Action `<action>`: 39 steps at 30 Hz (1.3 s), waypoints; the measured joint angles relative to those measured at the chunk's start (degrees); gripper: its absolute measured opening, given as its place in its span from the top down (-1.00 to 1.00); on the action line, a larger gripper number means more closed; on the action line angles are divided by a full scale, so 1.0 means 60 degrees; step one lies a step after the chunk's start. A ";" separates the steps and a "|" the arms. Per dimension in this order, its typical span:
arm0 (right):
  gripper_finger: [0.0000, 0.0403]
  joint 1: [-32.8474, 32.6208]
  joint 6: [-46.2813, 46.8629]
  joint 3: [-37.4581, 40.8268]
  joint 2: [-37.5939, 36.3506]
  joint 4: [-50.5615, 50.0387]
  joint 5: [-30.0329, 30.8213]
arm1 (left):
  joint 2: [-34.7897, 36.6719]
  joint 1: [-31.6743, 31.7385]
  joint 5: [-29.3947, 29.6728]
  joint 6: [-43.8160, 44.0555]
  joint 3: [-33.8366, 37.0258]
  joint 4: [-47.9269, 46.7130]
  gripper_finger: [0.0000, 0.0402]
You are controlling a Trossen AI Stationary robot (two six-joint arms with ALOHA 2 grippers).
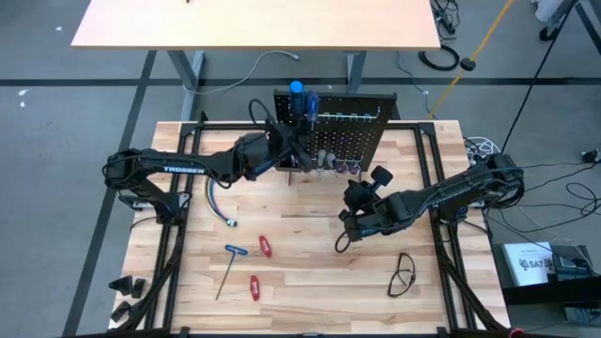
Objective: Hang tools onto peg board
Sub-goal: Hang the blue pick tool on the peg board
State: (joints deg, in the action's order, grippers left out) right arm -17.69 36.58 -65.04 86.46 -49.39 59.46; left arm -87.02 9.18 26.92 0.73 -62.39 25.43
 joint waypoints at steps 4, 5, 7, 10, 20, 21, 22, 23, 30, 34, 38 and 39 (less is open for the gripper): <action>1.00 0.0000 -0.0004 0.0000 0.0000 -0.0007 -0.0004 | 0.0000 -0.0083 -0.0001 -0.0007 0.0003 -0.0087 0.31; 1.00 0.0000 -0.0004 0.0000 0.0000 -0.0007 0.0000 | 0.0000 -0.0118 0.0003 -0.0007 0.0004 -0.0087 0.28; 1.00 0.0000 -0.0004 0.0000 0.0000 -0.0011 -0.0003 | 0.0000 -0.0171 0.0003 -0.0011 0.0004 -0.0121 0.23; 1.00 -0.0001 -0.0043 0.0000 0.0000 -0.0015 -0.0022 | 0.0049 -0.0221 0.0004 -0.0077 0.0007 -0.0322 0.19; 1.00 -0.0004 -0.0211 0.0000 0.0000 -0.0021 -0.0444 | 0.0936 -0.0592 0.0087 -0.0184 0.0022 -0.1414 0.17; 1.00 -0.0004 -0.0211 0.0000 0.0000 -0.0022 -0.0446 | 0.1068 -0.0672 0.0087 -0.0174 0.0022 -0.1708 0.17; 1.00 -0.0004 -0.0203 0.0000 0.0000 -0.0018 -0.0444 | 0.1217 -0.0760 0.0087 -0.0171 0.0022 -0.2029 0.17; 1.00 -0.0004 -0.0195 0.0000 0.0000 -0.0018 -0.0447 | 0.1388 -0.0875 0.0087 -0.0170 0.0022 -0.2360 0.17; 1.00 -0.0004 -0.0004 0.0000 0.0000 -0.0015 -0.0477 | 0.2663 -0.2037 -0.0229 -0.0175 0.0022 -0.4955 0.17; 1.00 -0.0004 0.0029 0.0000 0.0004 0.0211 -0.0479 | 0.3386 -0.2708 -0.0506 0.0253 0.0022 -0.7014 0.17; 1.00 -0.0004 -0.0018 0.0000 0.0004 0.0682 -0.0482 | 0.3820 -0.3223 -0.0613 0.1335 0.0022 -0.9447 0.17; 1.00 -0.0004 -0.0079 0.0000 0.0004 0.0828 -0.0521 | 0.3869 -0.3310 -0.0804 0.1753 0.0022 -1.0093 0.17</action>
State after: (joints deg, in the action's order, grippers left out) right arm -17.72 36.10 -65.04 86.48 -44.42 56.33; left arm -63.81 -10.68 22.09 11.25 -62.26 -35.13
